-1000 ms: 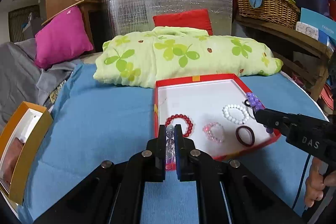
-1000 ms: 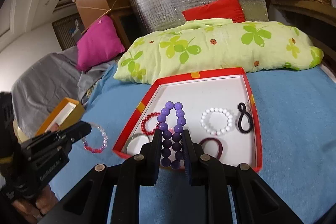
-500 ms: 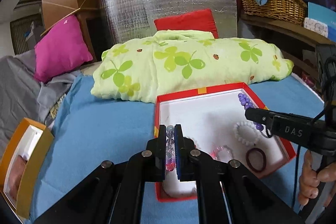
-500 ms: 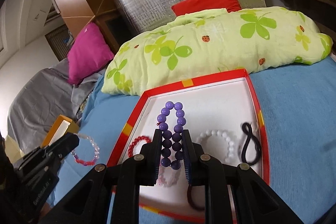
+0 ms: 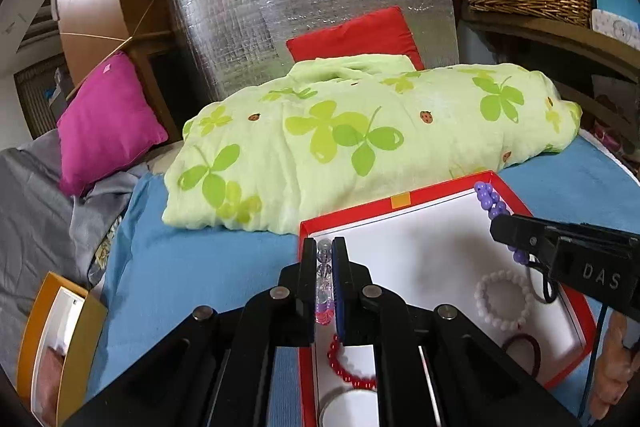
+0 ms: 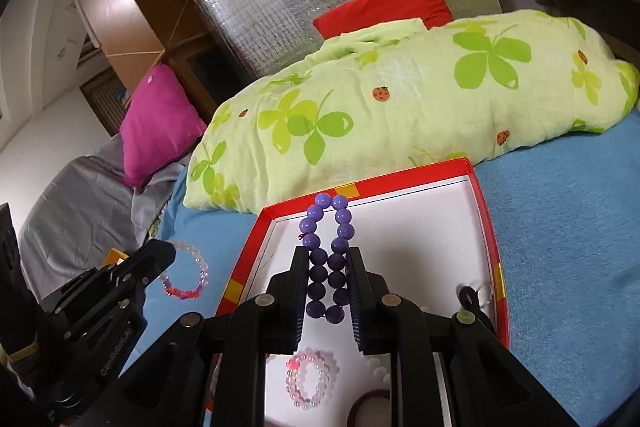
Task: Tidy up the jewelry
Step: 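Lower both bracelets into the red box and open both grippers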
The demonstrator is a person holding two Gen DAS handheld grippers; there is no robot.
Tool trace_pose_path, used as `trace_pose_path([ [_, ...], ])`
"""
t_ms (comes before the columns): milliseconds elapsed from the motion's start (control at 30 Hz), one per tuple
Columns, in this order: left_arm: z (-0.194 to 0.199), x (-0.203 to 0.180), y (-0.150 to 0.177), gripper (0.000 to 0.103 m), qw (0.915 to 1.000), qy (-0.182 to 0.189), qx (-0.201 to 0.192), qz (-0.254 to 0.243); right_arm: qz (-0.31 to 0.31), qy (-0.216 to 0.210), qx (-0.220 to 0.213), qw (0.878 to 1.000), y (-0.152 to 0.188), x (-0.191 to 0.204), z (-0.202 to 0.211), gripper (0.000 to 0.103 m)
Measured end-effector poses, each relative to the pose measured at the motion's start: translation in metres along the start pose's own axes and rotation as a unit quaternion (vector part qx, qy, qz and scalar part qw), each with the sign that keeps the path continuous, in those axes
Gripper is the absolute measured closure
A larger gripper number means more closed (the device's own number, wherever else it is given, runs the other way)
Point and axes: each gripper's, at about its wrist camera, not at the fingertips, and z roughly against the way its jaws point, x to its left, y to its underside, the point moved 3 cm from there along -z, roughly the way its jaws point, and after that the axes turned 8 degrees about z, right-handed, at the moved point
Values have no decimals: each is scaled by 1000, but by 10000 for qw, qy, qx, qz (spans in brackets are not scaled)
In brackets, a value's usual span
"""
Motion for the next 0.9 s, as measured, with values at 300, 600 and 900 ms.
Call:
trace_pose_path([
  [300,-26,-8,-5,95,9997,-93,217,-103,-250,34,231,9994,-1,-14,-19,83],
  [600,-54,-8,1,95,9984,-133,550,-96,-600,-21,474,9971,2,-30,-35,83],
  [900,-87,-15,5,95,9943,117,1064,-27,-719,-27,629,9954,4,-33,-50,83],
])
